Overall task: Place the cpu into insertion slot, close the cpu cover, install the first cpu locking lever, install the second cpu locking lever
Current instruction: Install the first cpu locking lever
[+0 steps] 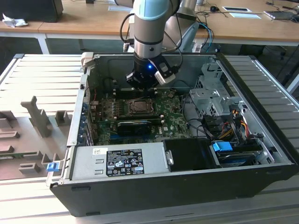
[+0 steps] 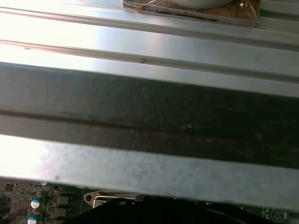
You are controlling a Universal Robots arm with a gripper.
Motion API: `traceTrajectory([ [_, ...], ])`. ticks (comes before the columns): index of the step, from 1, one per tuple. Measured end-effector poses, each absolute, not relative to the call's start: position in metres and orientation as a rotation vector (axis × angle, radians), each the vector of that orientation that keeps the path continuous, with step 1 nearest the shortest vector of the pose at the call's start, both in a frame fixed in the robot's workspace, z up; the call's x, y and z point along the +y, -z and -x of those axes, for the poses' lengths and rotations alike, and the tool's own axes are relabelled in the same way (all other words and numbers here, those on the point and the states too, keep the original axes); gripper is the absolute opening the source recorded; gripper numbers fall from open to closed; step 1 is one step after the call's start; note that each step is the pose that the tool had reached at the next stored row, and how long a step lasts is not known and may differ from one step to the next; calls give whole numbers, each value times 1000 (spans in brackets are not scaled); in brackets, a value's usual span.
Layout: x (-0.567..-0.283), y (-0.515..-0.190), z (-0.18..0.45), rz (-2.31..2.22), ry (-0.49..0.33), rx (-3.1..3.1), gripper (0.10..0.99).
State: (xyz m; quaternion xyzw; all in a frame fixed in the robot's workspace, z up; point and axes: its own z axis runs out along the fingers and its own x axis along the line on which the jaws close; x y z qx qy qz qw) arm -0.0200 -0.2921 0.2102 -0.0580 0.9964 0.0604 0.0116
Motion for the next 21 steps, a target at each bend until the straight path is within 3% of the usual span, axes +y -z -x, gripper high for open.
traceTrajectory([
  [21, -293, -202, 18, 181, -173, 3109, 106],
])
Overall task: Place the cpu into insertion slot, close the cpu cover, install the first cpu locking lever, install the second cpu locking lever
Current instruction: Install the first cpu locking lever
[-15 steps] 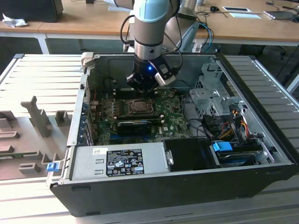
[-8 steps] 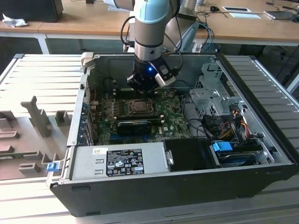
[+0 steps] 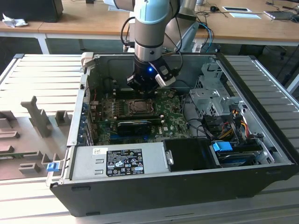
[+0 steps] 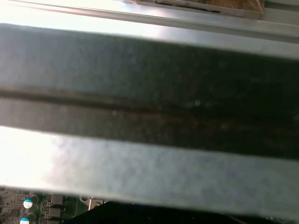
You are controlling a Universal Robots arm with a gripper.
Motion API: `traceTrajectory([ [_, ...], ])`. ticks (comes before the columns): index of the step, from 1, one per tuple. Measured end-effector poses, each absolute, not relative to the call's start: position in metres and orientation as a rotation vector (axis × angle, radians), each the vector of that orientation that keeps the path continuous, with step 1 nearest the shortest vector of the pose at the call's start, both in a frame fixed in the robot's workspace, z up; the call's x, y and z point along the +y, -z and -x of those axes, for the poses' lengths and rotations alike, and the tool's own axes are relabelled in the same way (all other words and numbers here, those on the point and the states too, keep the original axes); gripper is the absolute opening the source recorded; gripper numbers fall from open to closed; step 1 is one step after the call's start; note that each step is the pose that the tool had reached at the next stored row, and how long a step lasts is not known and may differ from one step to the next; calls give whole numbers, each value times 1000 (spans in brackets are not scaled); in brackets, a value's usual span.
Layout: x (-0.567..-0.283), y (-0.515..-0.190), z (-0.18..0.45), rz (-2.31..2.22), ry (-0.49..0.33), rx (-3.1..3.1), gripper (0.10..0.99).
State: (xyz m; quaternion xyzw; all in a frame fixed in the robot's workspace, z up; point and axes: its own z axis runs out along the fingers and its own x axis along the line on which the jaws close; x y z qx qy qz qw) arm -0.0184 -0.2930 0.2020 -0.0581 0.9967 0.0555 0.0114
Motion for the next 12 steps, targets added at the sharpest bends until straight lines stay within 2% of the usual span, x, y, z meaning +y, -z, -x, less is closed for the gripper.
traceTrajectory([
  [12, -294, -202, 18, 181, -188, 3108, 106],
])
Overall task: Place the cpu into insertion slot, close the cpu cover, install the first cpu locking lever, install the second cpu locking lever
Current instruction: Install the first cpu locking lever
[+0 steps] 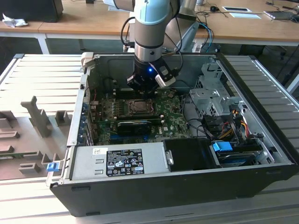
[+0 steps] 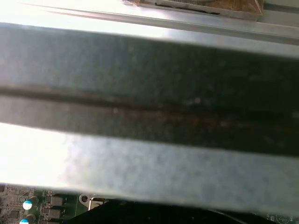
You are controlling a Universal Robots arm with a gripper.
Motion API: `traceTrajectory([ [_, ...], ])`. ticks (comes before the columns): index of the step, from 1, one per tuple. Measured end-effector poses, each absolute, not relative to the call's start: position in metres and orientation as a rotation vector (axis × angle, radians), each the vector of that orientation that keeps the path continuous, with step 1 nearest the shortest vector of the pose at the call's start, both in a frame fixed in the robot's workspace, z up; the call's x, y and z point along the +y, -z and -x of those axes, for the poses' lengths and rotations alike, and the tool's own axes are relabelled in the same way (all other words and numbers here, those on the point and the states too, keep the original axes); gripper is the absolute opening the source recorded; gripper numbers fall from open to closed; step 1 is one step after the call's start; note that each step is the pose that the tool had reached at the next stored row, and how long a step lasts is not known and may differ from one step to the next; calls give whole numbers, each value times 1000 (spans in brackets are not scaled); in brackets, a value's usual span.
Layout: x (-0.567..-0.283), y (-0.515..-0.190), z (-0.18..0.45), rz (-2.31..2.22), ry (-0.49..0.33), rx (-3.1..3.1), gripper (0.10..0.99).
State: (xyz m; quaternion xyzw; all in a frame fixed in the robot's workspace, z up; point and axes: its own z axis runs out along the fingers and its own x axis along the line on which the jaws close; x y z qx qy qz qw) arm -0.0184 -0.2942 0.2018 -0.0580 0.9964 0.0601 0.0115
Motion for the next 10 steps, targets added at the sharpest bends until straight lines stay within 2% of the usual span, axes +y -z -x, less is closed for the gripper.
traceTrajectory([
  [10, -296, -206, 18, 181, -188, 3108, 106],
])
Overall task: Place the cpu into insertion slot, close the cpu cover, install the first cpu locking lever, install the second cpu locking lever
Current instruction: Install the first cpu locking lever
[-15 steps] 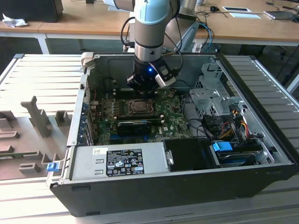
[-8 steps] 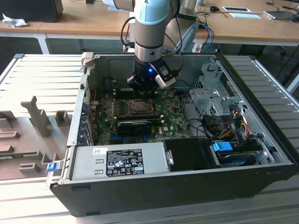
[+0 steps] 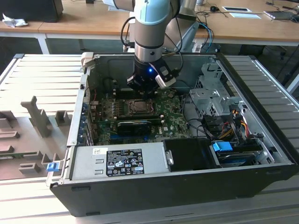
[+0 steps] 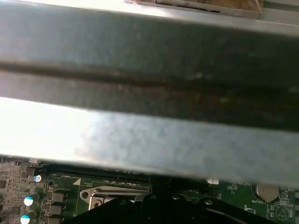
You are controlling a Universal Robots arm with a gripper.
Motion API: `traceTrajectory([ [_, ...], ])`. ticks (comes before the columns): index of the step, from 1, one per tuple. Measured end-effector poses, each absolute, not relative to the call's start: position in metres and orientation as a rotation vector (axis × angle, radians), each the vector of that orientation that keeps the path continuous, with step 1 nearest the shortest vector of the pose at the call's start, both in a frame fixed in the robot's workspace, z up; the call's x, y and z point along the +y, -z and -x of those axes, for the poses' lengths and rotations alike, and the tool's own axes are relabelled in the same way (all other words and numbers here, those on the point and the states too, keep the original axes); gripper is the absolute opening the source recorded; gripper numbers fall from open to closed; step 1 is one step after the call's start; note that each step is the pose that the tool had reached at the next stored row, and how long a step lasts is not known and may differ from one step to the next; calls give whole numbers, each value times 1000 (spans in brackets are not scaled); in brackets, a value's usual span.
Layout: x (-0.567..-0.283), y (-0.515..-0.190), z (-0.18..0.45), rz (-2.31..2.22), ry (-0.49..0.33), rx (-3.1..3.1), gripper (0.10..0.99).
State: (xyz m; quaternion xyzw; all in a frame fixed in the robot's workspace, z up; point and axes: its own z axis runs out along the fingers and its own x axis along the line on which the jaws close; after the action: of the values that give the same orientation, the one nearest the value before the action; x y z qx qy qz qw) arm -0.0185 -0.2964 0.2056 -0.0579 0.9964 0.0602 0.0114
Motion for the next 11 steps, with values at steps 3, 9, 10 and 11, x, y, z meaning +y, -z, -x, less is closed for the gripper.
traceTrajectory([
  [3, -296, -216, 18, 181, -188, 3108, 106],
  [9, -299, -216, 18, 181, -188, 3108, 106],
  [10, -299, -216, 18, 181, -188, 3108, 106],
  [11, -300, -216, 18, 181, -188, 3108, 106],
])
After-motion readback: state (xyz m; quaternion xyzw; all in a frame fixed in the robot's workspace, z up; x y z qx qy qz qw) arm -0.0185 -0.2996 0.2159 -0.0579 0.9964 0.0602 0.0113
